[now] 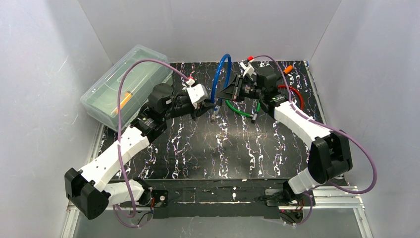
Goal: Lock with the key
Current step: Lock the lock.
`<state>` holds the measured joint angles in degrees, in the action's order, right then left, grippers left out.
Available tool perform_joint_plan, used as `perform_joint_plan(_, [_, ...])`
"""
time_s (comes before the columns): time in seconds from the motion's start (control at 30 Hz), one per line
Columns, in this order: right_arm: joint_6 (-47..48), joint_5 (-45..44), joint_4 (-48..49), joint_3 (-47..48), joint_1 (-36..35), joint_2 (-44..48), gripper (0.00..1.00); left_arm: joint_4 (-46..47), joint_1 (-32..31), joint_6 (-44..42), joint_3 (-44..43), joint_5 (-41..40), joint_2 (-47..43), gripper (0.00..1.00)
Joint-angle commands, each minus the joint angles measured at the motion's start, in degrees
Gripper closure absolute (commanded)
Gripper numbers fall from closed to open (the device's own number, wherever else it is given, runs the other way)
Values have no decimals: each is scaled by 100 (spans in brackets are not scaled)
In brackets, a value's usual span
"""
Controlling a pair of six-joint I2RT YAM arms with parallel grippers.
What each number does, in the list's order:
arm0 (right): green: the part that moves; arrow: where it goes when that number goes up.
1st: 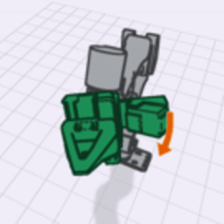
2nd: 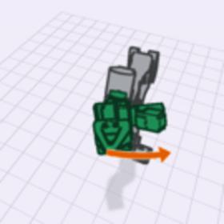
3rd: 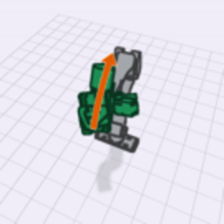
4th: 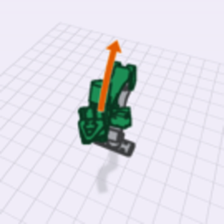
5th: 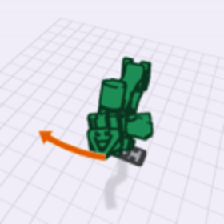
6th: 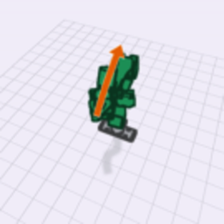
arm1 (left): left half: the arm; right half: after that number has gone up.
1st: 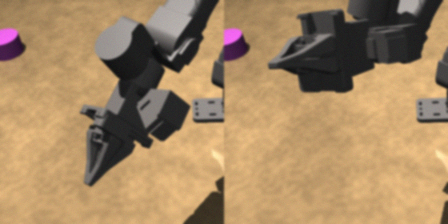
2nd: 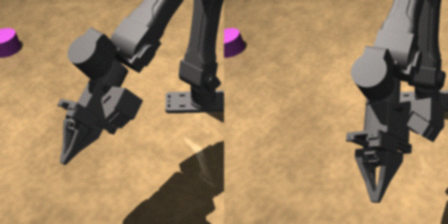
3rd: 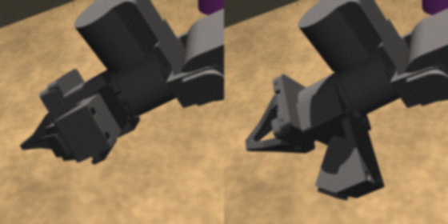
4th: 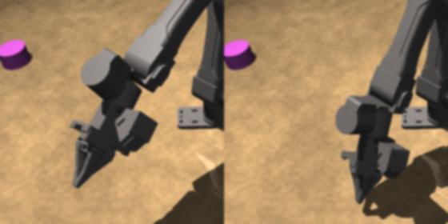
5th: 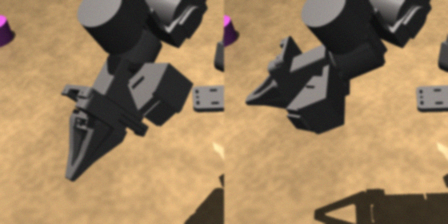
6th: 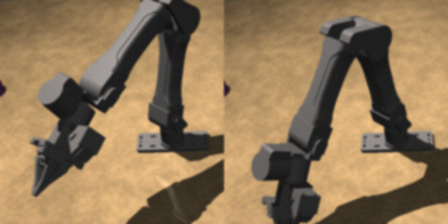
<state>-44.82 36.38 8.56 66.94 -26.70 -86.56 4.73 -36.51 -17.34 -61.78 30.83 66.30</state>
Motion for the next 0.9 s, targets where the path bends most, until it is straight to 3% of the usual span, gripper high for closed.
perform_joint_plan(0.0, [-369,768,414,140,-134,258,99,-384,197,-14,-35,-404,256,100])
perform_joint_plan(0.13, [-435,403,-63,326,-124,53,99,-725,165,26,-94,160,215,100])
perform_joint_plan(0.3, [-790,145,-301,416,-21,-200,99,-950,153,-32,-108,125,123,100])
perform_joint_plan(0.4, [-906,89,-254,403,56,-254,99,-1037,153,-35,-118,130,32,95])
perform_joint_plan(0.6, [-514,-137,-484,497,67,-243,99,-1158,154,250,-328,-242,40,78])
perform_joint_plan(0.77, [-399,-302,-648,557,68,-239,99,-1209,170,760,-522,-662,-21,50])
perform_joint_plan(0.87, [-418,-351,-677,610,76,-285,99,-1313,178,1071,-605,-819,-72,43])
